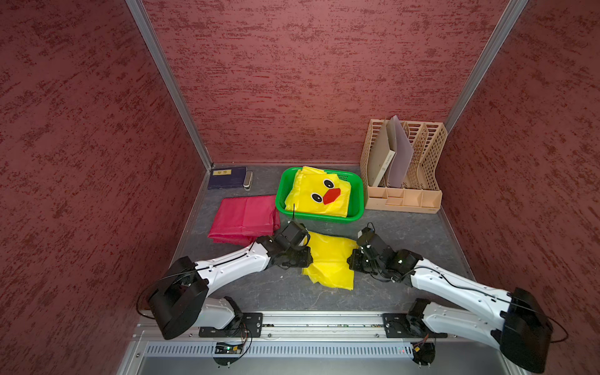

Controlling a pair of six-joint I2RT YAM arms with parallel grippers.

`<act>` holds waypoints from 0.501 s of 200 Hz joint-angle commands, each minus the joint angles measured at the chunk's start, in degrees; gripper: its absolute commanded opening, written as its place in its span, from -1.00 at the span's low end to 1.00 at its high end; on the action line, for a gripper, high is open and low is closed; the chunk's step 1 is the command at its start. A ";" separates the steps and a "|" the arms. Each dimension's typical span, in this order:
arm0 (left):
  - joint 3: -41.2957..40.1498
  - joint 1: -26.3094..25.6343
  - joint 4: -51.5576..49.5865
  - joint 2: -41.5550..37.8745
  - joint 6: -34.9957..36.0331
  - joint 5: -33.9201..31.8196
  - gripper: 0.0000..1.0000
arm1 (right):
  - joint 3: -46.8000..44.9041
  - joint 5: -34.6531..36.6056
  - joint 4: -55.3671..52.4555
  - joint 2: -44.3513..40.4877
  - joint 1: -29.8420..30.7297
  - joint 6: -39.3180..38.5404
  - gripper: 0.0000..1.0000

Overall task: Put the folded raincoat in the basket
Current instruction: Pick up the raincoat from the center of the board, then place the raincoat in the basket.

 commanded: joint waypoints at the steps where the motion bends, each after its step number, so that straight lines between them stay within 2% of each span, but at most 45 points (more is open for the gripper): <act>1: 2.63 0.09 -3.43 -2.02 1.61 -1.77 -0.40 | 3.97 3.90 -4.41 -1.88 0.19 -1.62 -1.00; 41: 8.68 2.72 -6.42 -2.77 2.97 -0.94 -0.32 | 12.60 7.26 -8.84 -0.09 -0.31 -5.23 -1.00; 100: 20.17 12.27 -6.20 1.07 7.04 5.14 -0.26 | 28.01 1.47 -6.03 10.58 -7.69 -12.37 -1.00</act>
